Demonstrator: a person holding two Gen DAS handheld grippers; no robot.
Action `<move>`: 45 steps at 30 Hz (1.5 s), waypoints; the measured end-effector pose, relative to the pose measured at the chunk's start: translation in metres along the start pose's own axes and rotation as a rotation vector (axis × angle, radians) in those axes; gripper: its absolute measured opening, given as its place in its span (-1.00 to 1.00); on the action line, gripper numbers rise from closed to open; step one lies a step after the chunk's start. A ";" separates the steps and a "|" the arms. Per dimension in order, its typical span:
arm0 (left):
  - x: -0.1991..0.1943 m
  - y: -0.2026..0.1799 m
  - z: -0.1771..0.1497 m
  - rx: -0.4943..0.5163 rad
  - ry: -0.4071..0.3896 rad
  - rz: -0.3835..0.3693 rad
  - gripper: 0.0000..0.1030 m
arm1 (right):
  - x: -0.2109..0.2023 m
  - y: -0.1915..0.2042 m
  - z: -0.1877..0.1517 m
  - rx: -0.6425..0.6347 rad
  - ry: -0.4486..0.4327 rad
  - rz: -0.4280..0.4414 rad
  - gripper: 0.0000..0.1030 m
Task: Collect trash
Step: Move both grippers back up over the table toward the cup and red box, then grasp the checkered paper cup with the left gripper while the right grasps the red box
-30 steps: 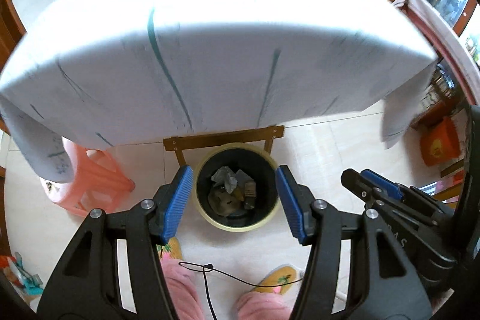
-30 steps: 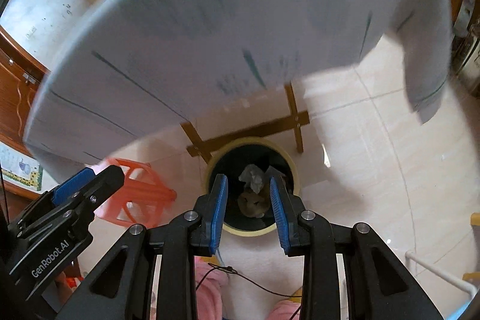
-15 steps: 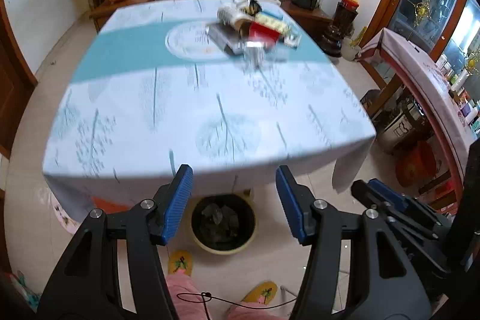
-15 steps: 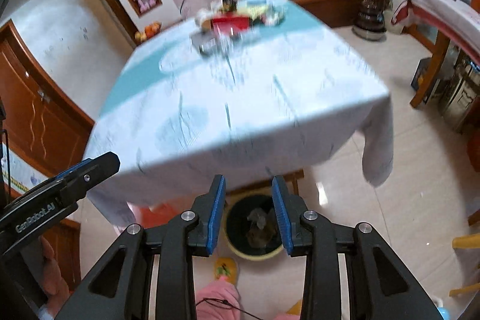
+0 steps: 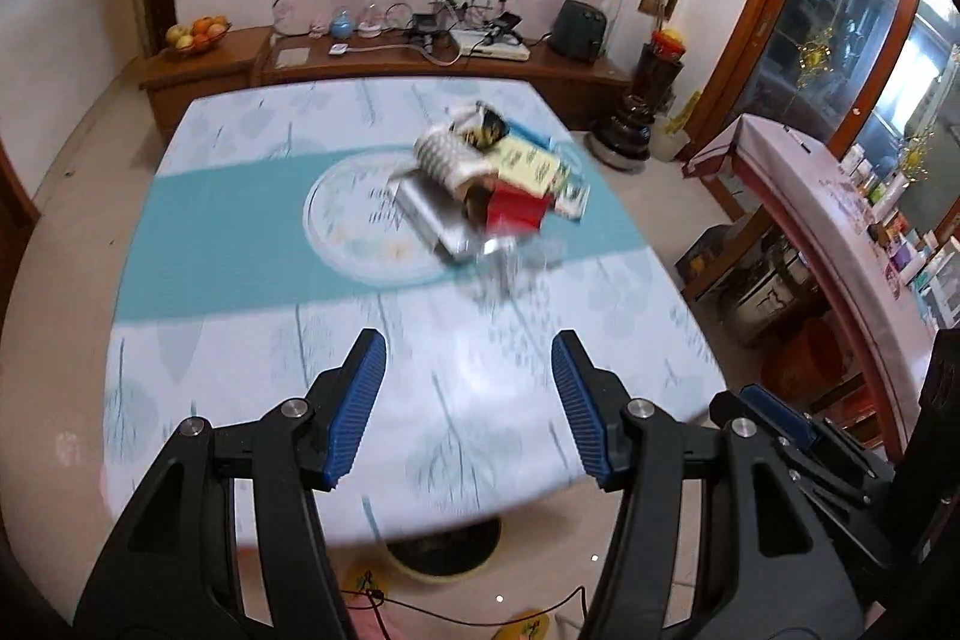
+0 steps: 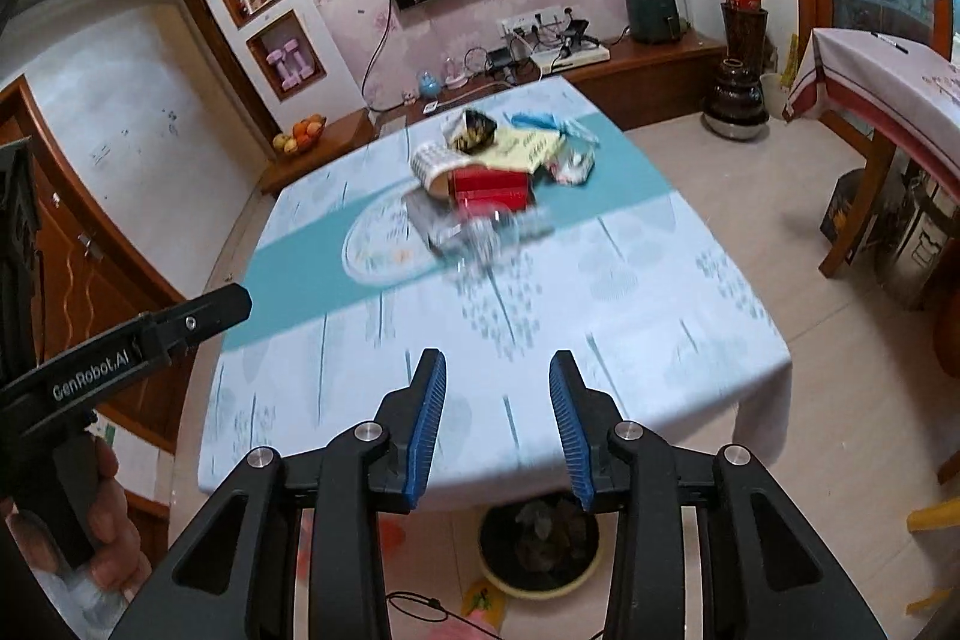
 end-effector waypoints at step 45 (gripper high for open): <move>0.364 0.097 0.117 -0.412 0.447 -0.337 -0.18 | 0.392 0.034 0.133 0.521 0.473 0.049 0.20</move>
Point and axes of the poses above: each gripper's, at about its wrist camera, not at the fingertips, and x roughly the way its jaws point, y to its left, z to its top, the point moved 8 cm from there along x, roughly the way its jaws point, and after that the axes turned 7 degrees about -z, right-handed, at the moved point
